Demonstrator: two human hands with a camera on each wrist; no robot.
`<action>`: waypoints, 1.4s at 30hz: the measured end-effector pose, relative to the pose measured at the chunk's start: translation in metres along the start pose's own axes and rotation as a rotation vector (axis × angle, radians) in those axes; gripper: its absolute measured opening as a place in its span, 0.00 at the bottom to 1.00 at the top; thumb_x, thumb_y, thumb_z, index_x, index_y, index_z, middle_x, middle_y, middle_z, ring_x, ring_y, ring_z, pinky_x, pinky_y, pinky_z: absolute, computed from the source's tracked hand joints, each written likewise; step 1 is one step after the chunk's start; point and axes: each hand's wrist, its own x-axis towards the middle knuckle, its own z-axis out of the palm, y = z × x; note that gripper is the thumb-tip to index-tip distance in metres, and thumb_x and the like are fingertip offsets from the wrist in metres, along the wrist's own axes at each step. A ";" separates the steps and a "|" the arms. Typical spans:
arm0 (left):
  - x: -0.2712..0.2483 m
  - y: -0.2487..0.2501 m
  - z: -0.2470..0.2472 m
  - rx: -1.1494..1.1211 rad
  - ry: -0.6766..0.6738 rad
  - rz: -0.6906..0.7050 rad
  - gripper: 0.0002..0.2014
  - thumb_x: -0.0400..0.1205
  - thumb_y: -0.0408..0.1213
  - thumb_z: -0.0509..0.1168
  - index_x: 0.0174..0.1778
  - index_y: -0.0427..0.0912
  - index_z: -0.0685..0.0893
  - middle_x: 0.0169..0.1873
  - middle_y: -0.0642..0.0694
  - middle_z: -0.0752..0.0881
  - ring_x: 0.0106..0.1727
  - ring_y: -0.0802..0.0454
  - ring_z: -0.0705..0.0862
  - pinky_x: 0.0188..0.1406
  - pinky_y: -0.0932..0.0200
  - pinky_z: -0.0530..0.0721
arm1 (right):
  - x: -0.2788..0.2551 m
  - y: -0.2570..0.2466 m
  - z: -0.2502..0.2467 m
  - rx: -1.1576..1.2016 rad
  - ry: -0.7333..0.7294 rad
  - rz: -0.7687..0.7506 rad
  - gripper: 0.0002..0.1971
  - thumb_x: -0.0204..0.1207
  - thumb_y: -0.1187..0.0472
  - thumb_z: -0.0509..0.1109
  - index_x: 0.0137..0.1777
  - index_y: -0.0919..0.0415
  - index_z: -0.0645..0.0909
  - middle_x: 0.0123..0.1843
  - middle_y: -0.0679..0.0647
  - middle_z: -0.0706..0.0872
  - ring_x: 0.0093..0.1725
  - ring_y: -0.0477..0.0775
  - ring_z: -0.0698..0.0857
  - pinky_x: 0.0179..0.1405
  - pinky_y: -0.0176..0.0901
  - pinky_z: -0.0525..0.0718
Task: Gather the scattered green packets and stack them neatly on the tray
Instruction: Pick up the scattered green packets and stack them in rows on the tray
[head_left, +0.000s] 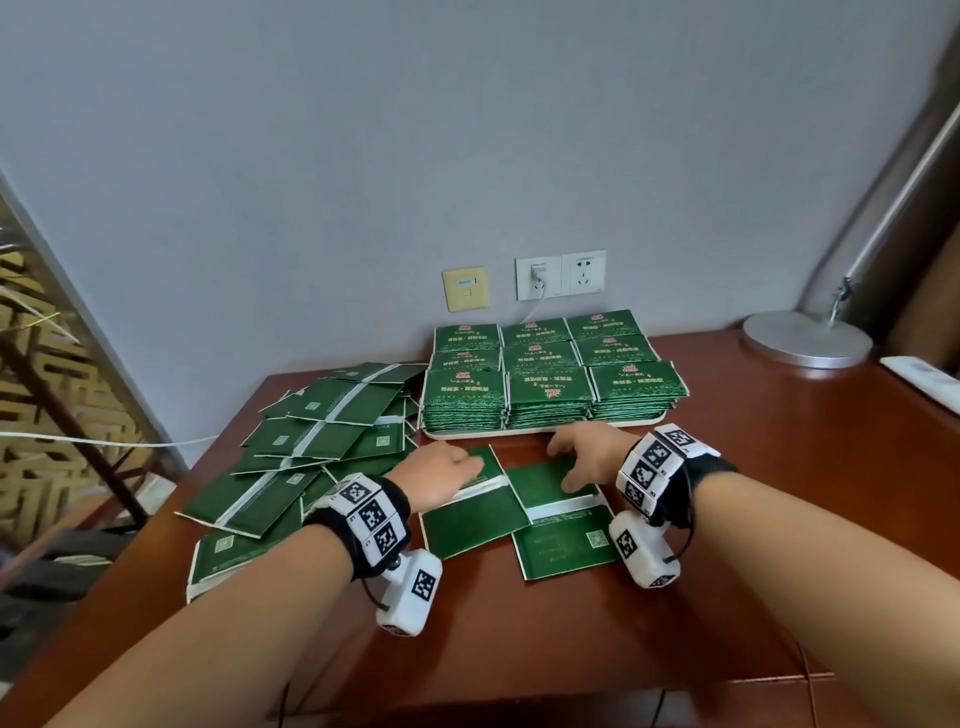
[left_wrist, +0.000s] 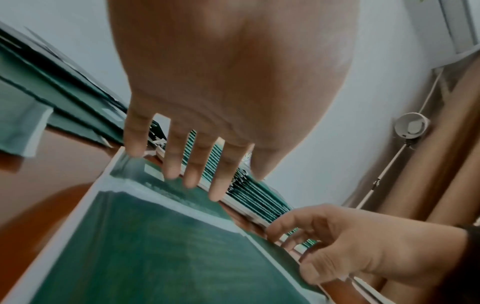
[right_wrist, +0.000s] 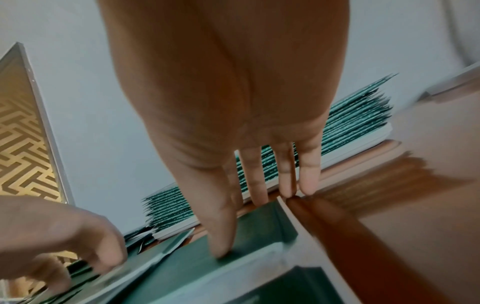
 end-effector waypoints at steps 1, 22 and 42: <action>0.004 -0.002 0.000 0.065 0.018 -0.004 0.17 0.84 0.55 0.60 0.55 0.50 0.87 0.59 0.49 0.85 0.62 0.44 0.83 0.68 0.44 0.79 | 0.002 0.000 0.000 -0.013 -0.009 -0.004 0.33 0.70 0.57 0.79 0.76 0.56 0.74 0.73 0.54 0.79 0.70 0.56 0.78 0.69 0.47 0.77; 0.009 0.000 -0.003 0.142 0.164 -0.058 0.28 0.76 0.29 0.74 0.73 0.44 0.78 0.65 0.43 0.78 0.57 0.46 0.83 0.59 0.53 0.83 | -0.005 0.008 -0.011 0.041 0.161 0.100 0.21 0.72 0.69 0.74 0.65 0.58 0.81 0.64 0.56 0.83 0.61 0.57 0.83 0.56 0.42 0.82; -0.035 0.018 0.000 0.120 0.084 0.155 0.08 0.81 0.45 0.71 0.48 0.44 0.87 0.45 0.53 0.88 0.49 0.53 0.86 0.55 0.57 0.83 | -0.058 0.007 -0.005 0.011 0.015 0.024 0.15 0.64 0.51 0.83 0.46 0.50 0.82 0.49 0.46 0.85 0.50 0.50 0.84 0.48 0.41 0.82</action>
